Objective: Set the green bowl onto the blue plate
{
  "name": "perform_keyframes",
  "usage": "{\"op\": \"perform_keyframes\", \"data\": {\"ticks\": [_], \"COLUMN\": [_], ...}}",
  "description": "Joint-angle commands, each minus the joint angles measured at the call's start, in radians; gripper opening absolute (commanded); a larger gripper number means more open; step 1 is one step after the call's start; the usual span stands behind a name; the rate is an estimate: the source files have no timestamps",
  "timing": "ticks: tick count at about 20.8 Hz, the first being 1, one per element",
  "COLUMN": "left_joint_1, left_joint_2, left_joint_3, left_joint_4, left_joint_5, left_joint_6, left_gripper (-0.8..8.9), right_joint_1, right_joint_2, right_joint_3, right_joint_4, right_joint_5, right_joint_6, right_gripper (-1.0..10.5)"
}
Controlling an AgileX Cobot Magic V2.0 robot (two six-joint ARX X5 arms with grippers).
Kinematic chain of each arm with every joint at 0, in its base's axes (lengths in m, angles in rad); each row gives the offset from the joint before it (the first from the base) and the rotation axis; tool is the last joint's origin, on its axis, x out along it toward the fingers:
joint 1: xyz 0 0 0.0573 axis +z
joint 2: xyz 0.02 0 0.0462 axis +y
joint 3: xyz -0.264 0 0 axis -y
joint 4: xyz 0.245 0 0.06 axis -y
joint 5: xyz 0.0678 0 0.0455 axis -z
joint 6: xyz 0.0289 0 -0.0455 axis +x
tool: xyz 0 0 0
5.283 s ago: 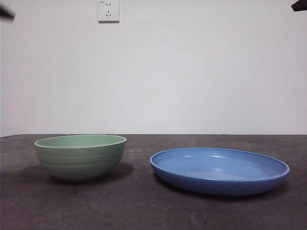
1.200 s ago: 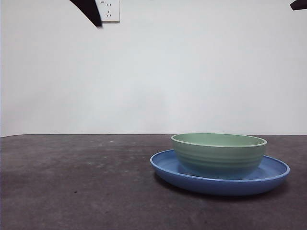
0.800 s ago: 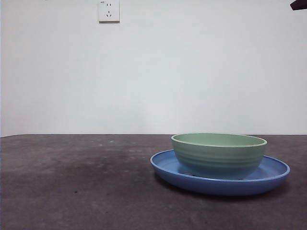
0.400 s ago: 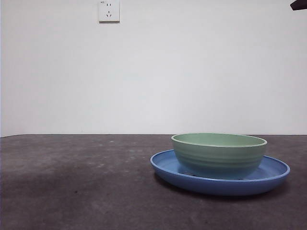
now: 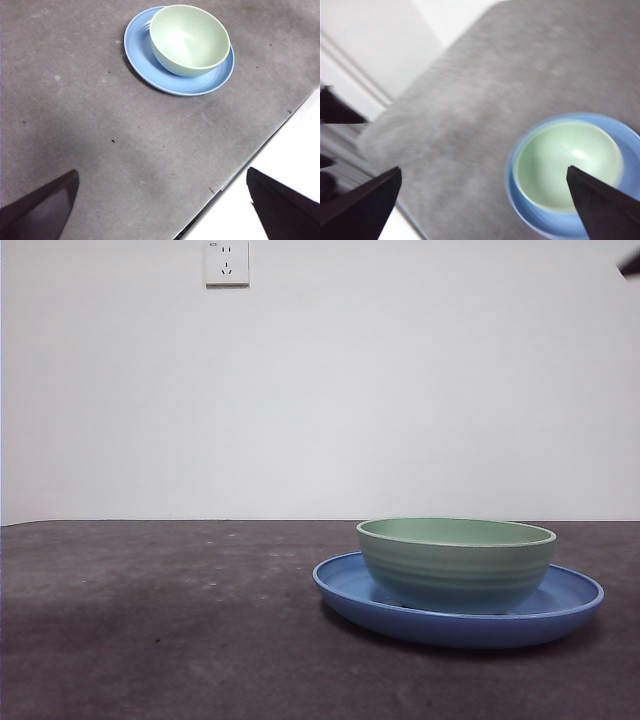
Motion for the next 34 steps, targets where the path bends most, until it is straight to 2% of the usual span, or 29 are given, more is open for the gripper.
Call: {"op": "perform_keyframes", "data": {"ticks": [1,2,5,15,18,21,24,26,31,34], "left_joint_1": [-0.009,-0.009,-0.009,-0.009,-0.009,-0.009,-0.009,-0.009,-0.009,-0.009], "left_joint_2": [0.004,0.004,0.004,0.004,0.004,0.004,0.004,0.004,0.004,0.004], "left_joint_3": [0.011,0.011,0.011,0.011,0.011,0.011,0.011,0.011,0.011,0.011], "left_joint_4": [0.011,0.011,0.011,0.01,0.01,0.01,0.011,0.01,0.01,0.01], "left_joint_5": [-0.003,-0.003,-0.003,-0.003,-0.003,-0.003,-0.003,-0.003,-0.003,-0.003], "left_joint_6": [0.016,0.016,0.016,0.015,0.015,0.015,0.015,0.015,0.015,0.015], "left_gripper": [5.98,5.98,5.98,5.98,5.98,5.98,5.98,5.98,5.98,5.98], "right_joint_1": [-0.002,-0.007,-0.026,-0.107,-0.15,-0.181,-0.181,-0.181,-0.182,-0.181], "right_joint_2": [0.05,0.081,0.172,0.454,0.542,0.644,0.738,0.794,0.901,0.959], "right_joint_3": [0.019,0.02,0.02,0.023,0.023,0.023,0.023,0.023,0.023,0.023], "right_joint_4": [-0.063,-0.098,-0.146,-0.004,0.068,0.152,0.215,0.248,0.306,0.33], "right_joint_5": [0.114,0.164,0.236,0.238,0.226,0.156,0.122,0.122,0.114,0.042], "right_joint_6": [0.055,0.055,0.041,0.01,0.003,0.003,0.006,0.006,0.006,0.003], "right_gripper": [5.8,5.8,5.8,5.4,5.2,5.0,4.6,3.9,3.5,3.3]}}
